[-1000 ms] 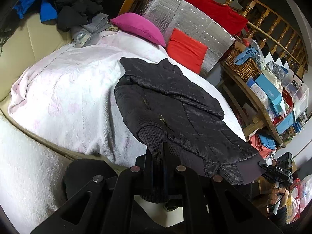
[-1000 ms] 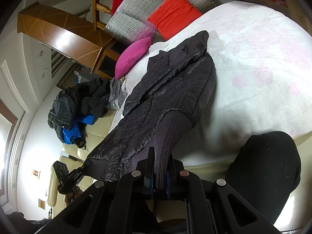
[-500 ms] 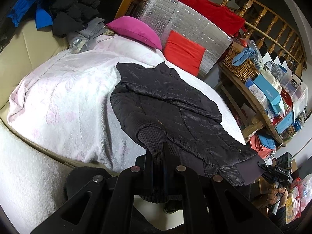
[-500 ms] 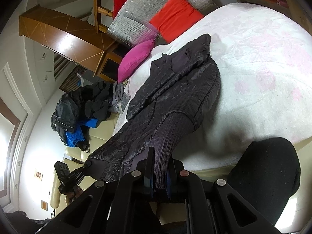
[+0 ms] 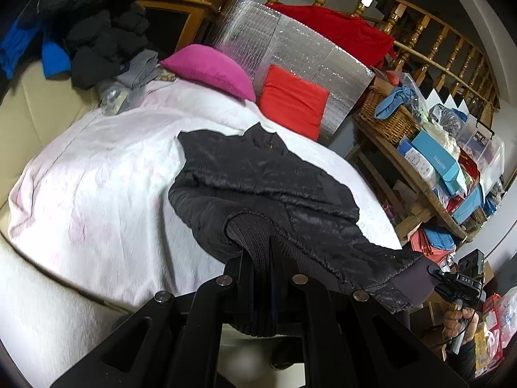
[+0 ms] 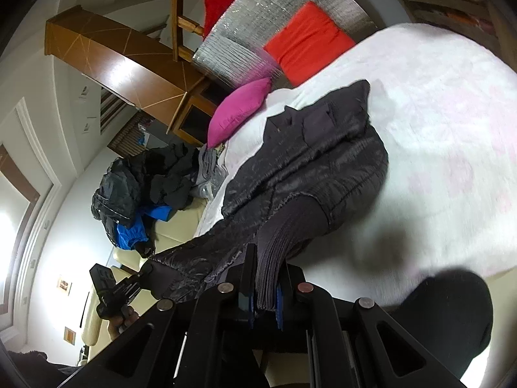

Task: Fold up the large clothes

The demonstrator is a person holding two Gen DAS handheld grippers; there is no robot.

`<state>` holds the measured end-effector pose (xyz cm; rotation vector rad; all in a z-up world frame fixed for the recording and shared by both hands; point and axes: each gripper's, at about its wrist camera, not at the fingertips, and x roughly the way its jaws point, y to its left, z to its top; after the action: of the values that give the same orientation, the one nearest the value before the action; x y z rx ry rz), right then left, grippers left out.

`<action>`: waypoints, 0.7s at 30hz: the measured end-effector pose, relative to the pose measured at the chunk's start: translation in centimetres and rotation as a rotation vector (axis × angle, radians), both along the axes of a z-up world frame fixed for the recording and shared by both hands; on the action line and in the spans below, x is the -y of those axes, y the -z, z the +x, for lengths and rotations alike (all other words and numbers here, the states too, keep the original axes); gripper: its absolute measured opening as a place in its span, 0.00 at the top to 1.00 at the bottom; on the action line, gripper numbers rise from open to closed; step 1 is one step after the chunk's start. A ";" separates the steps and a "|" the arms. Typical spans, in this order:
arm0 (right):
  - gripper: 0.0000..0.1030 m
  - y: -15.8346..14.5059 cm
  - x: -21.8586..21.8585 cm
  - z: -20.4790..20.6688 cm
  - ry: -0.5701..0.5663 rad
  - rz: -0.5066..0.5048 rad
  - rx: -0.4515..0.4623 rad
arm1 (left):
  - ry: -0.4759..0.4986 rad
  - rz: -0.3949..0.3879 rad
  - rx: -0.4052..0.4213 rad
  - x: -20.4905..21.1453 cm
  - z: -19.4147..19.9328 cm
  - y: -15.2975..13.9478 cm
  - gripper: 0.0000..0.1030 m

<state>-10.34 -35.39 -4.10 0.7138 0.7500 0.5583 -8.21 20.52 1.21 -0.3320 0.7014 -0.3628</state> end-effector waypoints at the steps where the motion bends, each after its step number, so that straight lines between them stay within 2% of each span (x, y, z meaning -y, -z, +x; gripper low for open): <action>1: 0.91 -0.3 0.0 0.2 0.002 0.000 0.009 | 0.000 -0.001 0.006 0.1 0.2 -0.2 0.93; 11: 0.91 -1.9 0.3 3.5 0.038 0.035 0.052 | -0.050 -0.008 0.037 1.0 2.6 -1.7 0.93; 21: 0.91 -3.3 -0.3 6.2 0.066 0.028 0.073 | -0.081 0.007 0.053 1.7 4.1 -2.3 0.92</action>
<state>-4.17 -35.05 -0.82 0.7374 0.6501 0.5331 -4.15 18.85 3.55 -0.3419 0.6349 -0.2918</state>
